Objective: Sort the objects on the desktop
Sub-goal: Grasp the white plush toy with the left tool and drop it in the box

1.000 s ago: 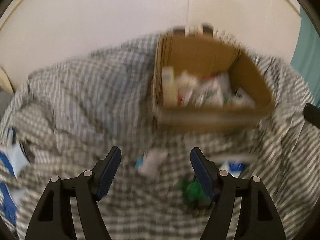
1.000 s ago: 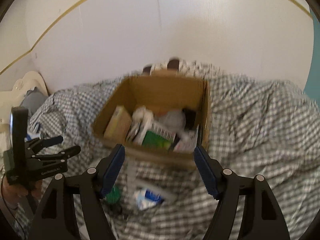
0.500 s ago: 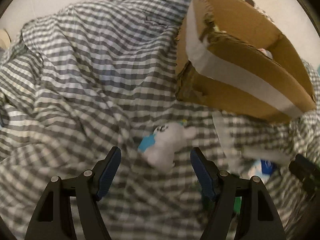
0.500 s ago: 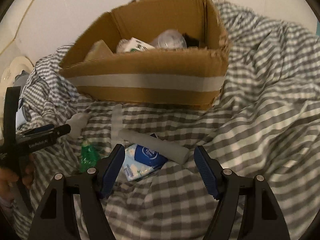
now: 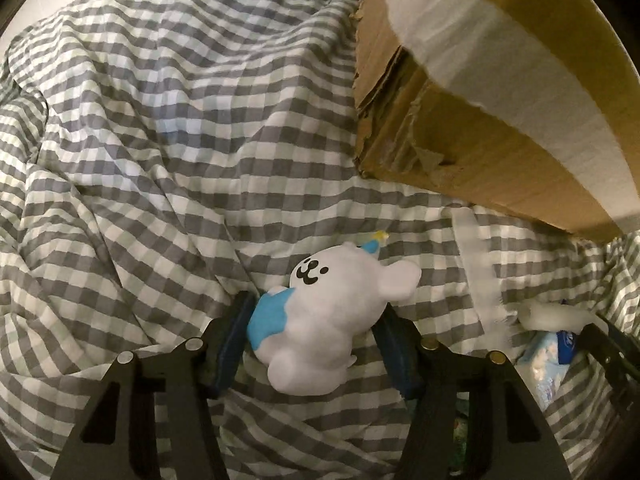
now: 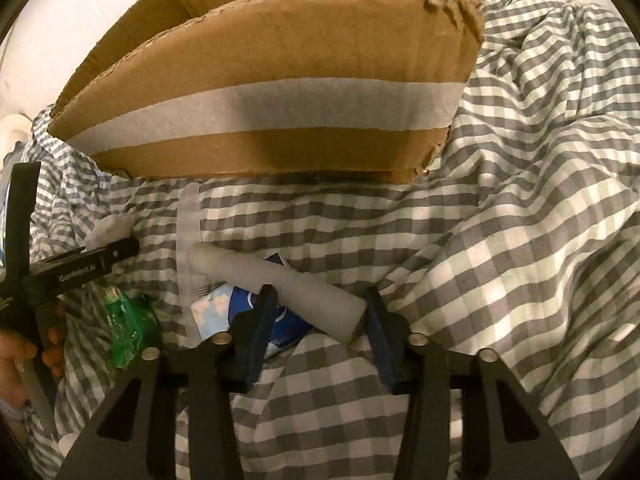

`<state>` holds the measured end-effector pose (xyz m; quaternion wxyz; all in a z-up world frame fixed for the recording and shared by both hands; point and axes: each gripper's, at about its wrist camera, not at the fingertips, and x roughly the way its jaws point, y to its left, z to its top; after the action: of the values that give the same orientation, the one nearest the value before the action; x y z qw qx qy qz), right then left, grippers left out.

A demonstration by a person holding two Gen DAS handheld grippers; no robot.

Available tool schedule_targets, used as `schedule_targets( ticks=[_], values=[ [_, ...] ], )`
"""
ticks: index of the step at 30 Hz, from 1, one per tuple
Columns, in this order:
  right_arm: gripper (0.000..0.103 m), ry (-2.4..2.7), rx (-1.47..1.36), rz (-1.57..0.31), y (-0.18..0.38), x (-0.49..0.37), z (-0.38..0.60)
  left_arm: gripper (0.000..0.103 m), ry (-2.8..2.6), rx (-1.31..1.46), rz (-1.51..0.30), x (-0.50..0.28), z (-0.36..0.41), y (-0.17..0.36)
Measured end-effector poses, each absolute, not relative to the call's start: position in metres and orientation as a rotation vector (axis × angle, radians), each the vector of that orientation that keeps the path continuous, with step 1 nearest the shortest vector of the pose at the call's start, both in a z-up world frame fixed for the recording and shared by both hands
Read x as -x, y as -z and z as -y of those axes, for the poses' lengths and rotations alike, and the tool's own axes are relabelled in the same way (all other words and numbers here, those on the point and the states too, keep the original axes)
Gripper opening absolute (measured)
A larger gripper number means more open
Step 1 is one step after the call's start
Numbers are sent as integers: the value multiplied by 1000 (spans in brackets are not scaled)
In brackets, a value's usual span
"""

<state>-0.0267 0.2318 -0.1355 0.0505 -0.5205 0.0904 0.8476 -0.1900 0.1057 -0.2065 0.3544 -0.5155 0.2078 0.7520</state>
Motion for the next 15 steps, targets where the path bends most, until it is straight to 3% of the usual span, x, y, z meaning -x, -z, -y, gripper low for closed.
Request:
schedule_targets(
  ticks=[5,6,9,10,15],
  values=[
    [30,-2600,1512,-240,121,12,-231,60,-1955,1253,-454,180,-85,186],
    [23,-2601,1502,-223,118,10,-229,60,-1957,1244,-449,178,-80,182],
    [19,-2631,1443,-189,101,-3,-224,58,-1964,1207,-444,169,-66,170],
    [19,-2640,1430,-182,97,-5,-222,51,-1965,1194,-437,166,-60,166],
    [17,-2665,1406,-131,84,-15,-211,50,-1967,1149,-440,151,-36,153]
  ],
)
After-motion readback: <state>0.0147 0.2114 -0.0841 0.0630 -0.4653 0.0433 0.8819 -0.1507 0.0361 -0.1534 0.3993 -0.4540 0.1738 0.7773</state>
